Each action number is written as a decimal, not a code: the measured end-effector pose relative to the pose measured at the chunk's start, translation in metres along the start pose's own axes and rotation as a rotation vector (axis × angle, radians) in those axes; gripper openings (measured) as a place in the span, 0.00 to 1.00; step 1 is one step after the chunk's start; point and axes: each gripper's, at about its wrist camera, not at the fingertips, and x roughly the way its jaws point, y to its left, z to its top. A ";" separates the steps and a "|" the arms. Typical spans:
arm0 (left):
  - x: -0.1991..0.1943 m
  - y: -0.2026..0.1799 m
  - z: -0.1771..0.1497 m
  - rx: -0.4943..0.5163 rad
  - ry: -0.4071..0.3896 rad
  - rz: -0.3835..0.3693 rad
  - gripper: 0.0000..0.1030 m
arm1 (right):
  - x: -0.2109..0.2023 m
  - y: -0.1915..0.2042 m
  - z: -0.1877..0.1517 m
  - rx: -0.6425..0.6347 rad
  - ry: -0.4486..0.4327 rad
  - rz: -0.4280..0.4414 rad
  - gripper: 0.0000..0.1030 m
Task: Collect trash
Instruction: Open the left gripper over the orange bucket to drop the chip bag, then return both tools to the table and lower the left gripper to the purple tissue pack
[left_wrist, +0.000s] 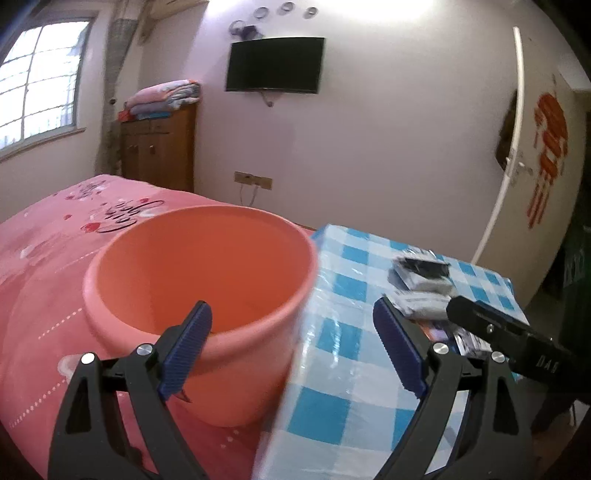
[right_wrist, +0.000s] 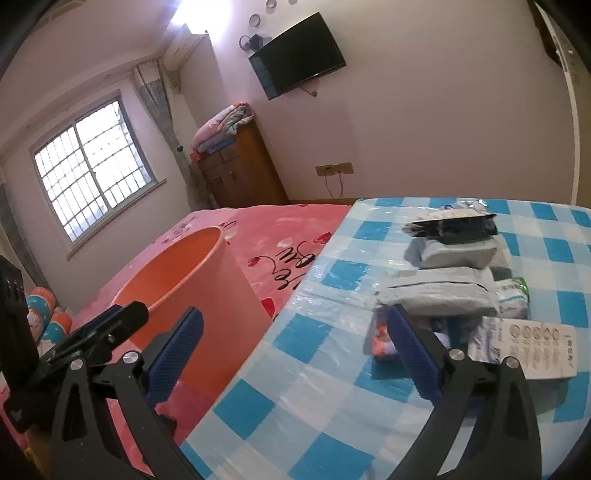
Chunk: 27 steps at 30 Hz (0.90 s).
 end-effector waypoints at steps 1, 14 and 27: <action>-0.001 -0.005 -0.002 0.013 -0.003 -0.004 0.87 | -0.003 -0.003 -0.002 0.002 -0.005 -0.004 0.95; -0.010 -0.040 -0.022 0.083 0.022 -0.079 0.87 | -0.035 -0.032 -0.023 0.034 -0.026 -0.084 0.95; 0.006 -0.075 -0.039 0.132 0.114 -0.115 0.87 | -0.063 -0.097 -0.048 0.180 -0.044 -0.154 0.95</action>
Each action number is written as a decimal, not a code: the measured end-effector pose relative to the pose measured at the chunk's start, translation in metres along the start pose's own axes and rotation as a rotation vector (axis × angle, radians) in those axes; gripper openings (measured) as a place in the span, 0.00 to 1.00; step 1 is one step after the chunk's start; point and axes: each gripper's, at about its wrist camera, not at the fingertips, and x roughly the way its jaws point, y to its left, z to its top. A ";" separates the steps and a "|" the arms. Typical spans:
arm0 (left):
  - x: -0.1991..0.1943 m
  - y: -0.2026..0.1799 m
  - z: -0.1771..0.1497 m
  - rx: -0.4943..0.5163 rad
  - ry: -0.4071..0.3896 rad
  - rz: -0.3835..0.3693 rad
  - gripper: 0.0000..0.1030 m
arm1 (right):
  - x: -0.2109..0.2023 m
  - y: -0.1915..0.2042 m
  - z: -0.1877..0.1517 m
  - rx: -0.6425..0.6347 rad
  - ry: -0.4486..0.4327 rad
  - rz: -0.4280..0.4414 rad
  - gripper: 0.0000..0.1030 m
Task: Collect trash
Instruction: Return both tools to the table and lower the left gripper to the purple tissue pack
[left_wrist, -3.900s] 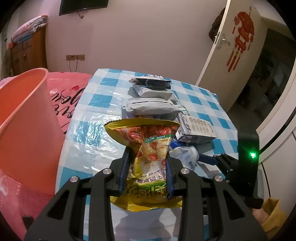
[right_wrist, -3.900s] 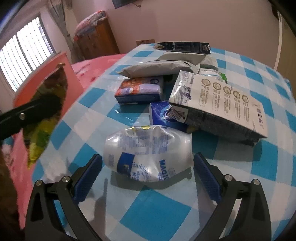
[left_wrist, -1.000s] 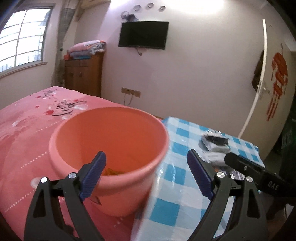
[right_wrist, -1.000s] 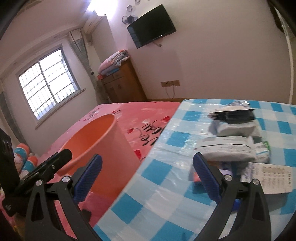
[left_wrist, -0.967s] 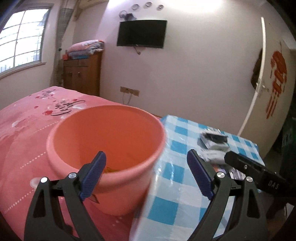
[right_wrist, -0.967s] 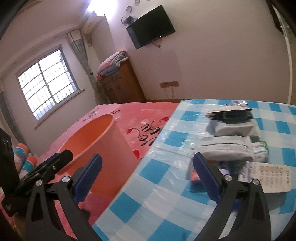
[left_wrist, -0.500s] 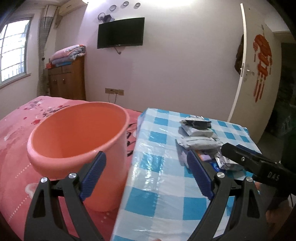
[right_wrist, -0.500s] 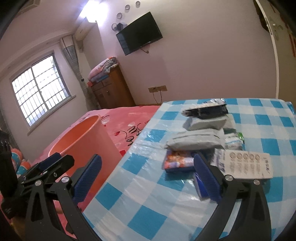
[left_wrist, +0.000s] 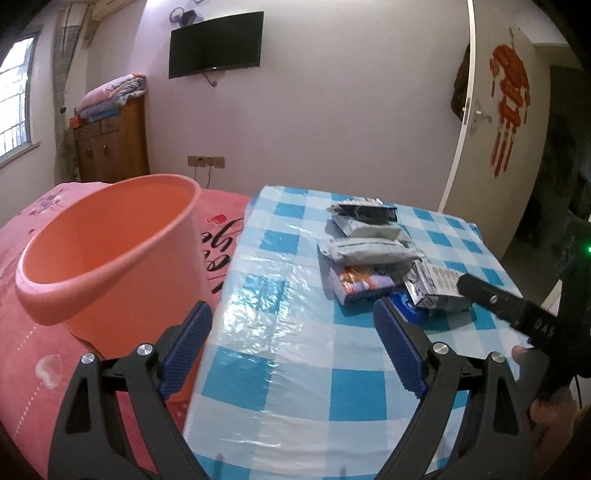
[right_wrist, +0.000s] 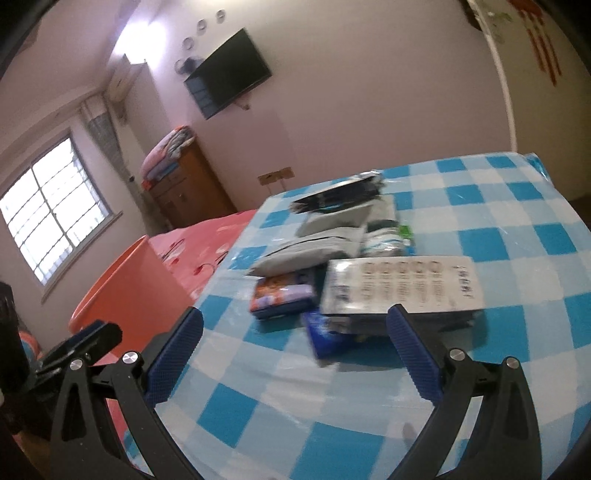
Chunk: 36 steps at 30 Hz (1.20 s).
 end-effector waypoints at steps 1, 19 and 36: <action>0.003 -0.004 -0.001 0.005 0.011 -0.003 0.87 | -0.001 -0.007 0.001 0.009 -0.001 -0.009 0.95; 0.085 -0.058 0.012 0.046 0.202 -0.064 0.87 | -0.001 -0.095 0.006 0.176 0.038 -0.031 0.95; 0.175 -0.089 0.031 0.008 0.322 -0.033 0.87 | -0.003 -0.106 0.012 0.152 0.038 0.010 0.95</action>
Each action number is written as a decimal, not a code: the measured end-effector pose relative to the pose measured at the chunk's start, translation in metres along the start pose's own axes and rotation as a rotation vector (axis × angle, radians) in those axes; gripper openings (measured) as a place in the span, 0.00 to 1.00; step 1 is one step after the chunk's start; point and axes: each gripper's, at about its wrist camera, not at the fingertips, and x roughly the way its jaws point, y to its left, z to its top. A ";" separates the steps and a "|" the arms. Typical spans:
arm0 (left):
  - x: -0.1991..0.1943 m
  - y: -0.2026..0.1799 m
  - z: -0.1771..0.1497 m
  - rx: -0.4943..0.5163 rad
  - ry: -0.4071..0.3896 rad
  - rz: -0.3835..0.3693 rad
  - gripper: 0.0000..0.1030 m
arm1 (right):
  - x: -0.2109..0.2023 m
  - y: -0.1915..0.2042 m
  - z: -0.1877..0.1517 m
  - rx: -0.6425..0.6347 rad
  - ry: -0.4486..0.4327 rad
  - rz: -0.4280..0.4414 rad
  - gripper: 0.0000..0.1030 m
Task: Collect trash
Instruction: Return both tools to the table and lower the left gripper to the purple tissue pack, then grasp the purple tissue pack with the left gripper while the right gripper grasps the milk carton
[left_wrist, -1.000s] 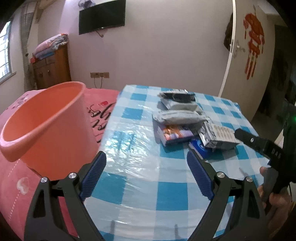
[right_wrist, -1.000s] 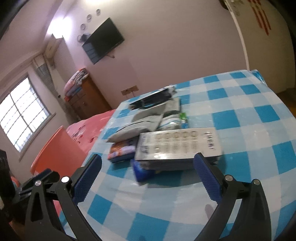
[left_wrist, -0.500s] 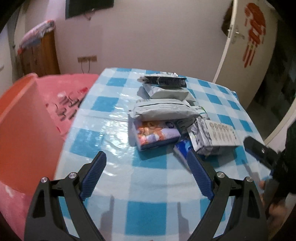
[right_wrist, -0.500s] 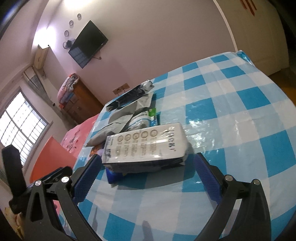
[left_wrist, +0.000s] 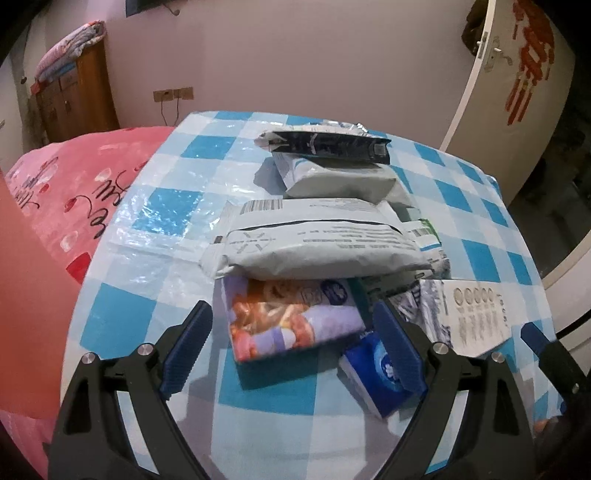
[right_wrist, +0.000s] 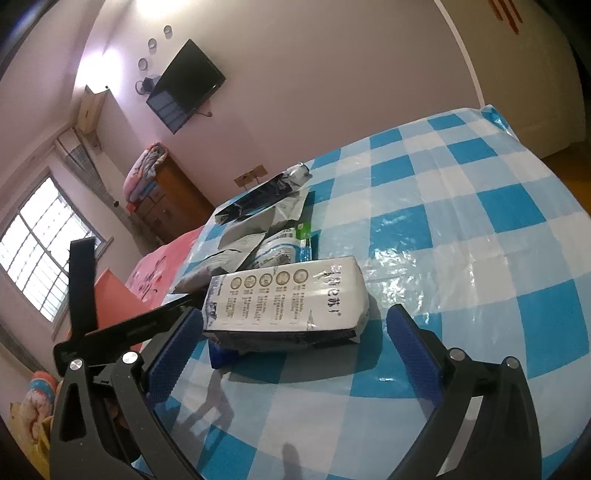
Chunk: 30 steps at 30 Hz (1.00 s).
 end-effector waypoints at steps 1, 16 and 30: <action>0.002 -0.001 0.001 0.002 0.002 0.001 0.87 | 0.000 -0.001 0.001 0.000 0.001 0.003 0.95; 0.020 -0.001 0.005 -0.017 0.029 0.051 0.73 | 0.003 -0.009 0.003 0.023 0.017 0.028 0.95; -0.006 -0.061 -0.042 0.177 0.070 -0.073 0.72 | 0.000 -0.027 0.004 0.077 0.011 -0.006 0.95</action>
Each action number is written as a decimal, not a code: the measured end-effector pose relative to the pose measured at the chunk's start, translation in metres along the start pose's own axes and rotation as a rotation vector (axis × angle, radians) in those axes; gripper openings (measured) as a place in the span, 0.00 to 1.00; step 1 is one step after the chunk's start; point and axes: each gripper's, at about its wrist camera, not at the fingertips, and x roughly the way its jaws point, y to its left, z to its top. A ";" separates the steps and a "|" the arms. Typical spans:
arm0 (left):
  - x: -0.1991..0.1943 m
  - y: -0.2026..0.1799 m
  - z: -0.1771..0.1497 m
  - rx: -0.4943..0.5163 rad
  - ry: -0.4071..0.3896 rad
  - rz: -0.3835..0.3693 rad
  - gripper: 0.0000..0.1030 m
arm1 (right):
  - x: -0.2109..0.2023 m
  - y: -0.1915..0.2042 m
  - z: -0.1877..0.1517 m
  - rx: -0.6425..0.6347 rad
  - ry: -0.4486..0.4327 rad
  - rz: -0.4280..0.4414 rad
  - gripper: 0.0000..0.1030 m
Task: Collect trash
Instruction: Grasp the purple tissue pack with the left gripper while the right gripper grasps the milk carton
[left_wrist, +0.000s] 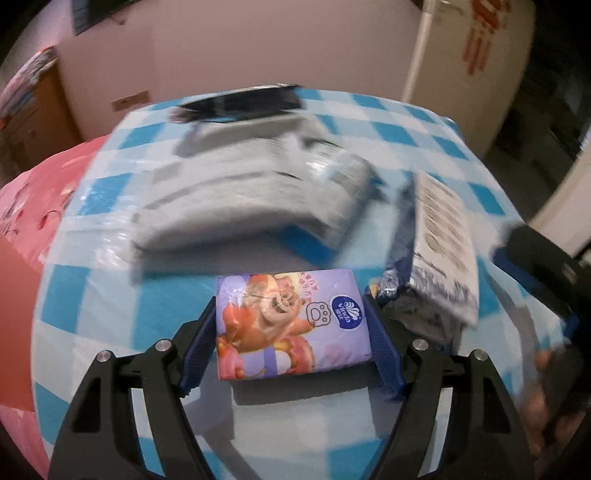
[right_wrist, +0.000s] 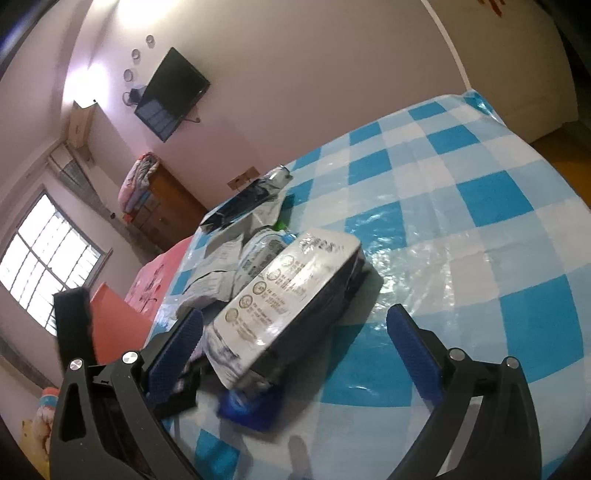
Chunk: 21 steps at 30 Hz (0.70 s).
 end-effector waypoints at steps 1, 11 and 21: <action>-0.002 -0.006 -0.004 0.013 0.006 -0.020 0.72 | 0.001 -0.001 0.000 0.005 0.005 -0.004 0.95; -0.016 -0.022 -0.023 0.059 0.016 -0.038 0.72 | 0.014 0.002 -0.005 -0.034 0.075 -0.072 0.95; -0.018 -0.016 -0.030 0.096 0.004 0.004 0.74 | 0.017 0.013 -0.009 -0.097 0.079 -0.109 0.94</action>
